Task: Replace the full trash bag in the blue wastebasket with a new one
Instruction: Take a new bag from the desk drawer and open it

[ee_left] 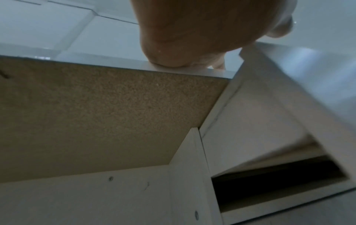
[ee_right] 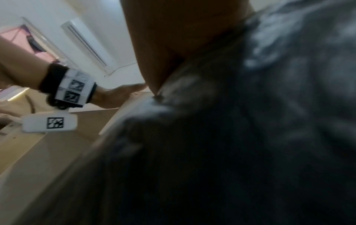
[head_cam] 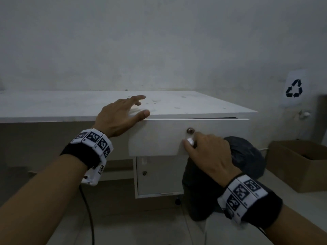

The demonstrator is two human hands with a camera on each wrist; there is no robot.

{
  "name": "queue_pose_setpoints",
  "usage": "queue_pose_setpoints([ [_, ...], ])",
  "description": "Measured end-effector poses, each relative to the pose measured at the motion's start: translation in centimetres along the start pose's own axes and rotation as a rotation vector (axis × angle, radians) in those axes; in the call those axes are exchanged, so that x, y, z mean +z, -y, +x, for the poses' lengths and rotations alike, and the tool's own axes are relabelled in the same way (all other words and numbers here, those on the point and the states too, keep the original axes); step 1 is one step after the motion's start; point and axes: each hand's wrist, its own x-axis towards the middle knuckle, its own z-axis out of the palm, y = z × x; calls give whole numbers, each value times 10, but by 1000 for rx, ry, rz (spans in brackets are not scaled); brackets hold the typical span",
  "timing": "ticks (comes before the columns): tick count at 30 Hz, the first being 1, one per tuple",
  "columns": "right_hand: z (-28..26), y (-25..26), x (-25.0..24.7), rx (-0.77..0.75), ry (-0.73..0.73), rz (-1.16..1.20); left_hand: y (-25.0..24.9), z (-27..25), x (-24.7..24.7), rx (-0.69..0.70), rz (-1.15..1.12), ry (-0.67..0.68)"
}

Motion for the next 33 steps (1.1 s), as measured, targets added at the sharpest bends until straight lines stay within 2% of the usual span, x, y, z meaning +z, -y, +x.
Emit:
queue_pose_setpoints([
  [4, 13, -2, 21, 29, 70, -35, 1, 1, 1, -12, -14, -37],
  [7, 25, -2, 37, 36, 63, -29, 2, 2, 4, -7, 33, -55],
  [12, 66, -1, 79, 182, 49, 110, 4, 4, 8, 4, 116, -94],
  [17, 78, 14, 109, 320, -7, 250, 12, 9, 13, 6, 190, -113],
  [19, 77, 8, 108, 340, 83, 304, 13, 7, 16, 1, 208, -116],
  [22, 75, -5, 108, 283, 363, 306, 16, 9, 18, -12, 202, -124],
  [24, 64, -8, 111, 255, 395, 299, 15, 9, 17, -22, 201, -126],
  [27, 40, -6, 103, 313, 449, 396, 11, 8, 16, -60, 187, -123],
  [30, 35, -8, 69, 386, 561, 533, 3, 11, 8, -184, 106, 33],
  [33, 52, -2, 16, 487, 661, 684, -6, 16, -10, -288, -55, 237],
])
